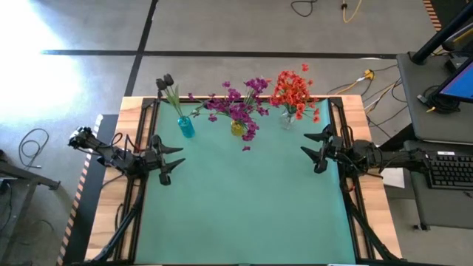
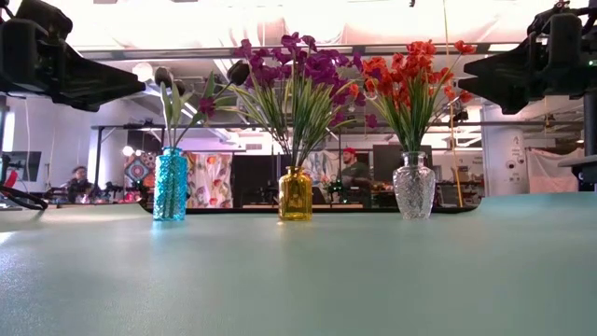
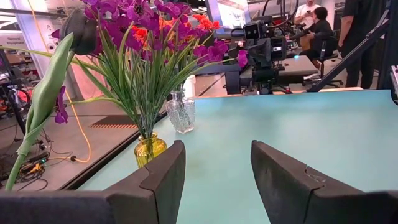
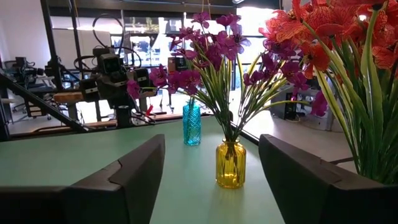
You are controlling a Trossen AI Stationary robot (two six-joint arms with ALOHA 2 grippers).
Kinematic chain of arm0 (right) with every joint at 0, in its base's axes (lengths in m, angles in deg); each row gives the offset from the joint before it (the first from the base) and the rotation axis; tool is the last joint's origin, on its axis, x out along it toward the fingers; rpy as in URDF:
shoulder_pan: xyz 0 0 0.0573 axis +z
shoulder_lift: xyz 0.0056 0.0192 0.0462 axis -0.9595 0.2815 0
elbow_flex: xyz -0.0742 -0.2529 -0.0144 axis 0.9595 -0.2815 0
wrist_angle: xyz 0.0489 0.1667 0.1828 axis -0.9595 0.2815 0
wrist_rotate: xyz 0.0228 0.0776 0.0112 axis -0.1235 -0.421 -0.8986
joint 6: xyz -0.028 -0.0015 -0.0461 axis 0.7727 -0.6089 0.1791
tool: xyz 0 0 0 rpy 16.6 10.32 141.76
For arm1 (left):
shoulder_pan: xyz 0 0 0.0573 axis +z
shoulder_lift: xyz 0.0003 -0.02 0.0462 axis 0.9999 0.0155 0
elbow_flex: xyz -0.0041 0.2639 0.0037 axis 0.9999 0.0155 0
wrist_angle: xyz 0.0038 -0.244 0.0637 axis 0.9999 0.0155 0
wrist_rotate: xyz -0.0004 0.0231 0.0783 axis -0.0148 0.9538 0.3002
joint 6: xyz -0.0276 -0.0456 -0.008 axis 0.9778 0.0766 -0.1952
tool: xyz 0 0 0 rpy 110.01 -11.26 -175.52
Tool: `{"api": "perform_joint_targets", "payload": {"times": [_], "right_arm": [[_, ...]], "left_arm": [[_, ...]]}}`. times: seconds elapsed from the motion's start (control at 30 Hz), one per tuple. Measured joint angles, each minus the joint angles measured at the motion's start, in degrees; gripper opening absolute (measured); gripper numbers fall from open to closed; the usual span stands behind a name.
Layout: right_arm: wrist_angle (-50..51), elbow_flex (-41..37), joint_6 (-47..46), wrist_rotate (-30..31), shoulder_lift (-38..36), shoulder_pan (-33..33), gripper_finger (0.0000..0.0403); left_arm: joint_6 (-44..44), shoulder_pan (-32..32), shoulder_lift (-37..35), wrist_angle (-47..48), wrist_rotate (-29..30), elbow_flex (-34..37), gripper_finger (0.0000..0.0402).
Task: Sort flowers into vase by color
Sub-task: Return to Home Position
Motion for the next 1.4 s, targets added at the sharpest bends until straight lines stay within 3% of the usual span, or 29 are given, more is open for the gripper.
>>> {"api": "perform_joint_targets", "payload": {"times": [1.4], "right_arm": [[0.0, 0.0, 0.0, 0.0, 0.0, 0.0, 0.0253]], "left_arm": [[0.0, 0.0, 0.0, 0.0, 0.0, 0.0, 0.0168]]}}
